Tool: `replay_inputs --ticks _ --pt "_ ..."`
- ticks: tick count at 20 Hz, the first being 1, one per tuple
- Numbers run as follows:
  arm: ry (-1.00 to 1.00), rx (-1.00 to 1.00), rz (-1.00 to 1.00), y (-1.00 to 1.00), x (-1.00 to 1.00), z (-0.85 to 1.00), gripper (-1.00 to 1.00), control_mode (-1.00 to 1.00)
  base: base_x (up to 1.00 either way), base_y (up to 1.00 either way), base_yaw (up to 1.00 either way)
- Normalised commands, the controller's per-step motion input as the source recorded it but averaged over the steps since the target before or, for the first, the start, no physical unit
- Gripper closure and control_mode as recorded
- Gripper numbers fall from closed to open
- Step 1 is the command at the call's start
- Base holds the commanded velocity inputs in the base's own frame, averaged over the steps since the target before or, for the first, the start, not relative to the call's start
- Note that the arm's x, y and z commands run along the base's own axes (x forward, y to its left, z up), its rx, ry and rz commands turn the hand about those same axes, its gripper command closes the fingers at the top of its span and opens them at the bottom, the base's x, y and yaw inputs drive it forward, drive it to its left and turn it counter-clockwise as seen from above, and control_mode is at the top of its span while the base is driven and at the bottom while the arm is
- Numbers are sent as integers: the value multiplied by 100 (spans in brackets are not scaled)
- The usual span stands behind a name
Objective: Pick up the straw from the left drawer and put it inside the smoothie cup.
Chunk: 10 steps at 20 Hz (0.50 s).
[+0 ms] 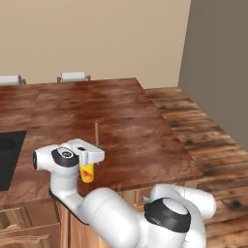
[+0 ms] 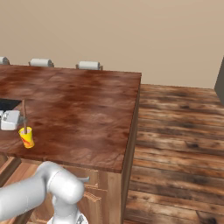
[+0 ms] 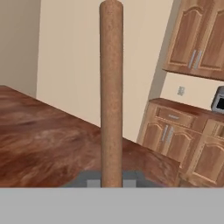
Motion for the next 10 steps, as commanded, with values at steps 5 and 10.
replay_inputs --ticks 5,10 --pt "0 -4 0 24 0 0 100 -100 0 0 0" --pt "-1 -5 0 25 7 0 100 -100 0 0 0"
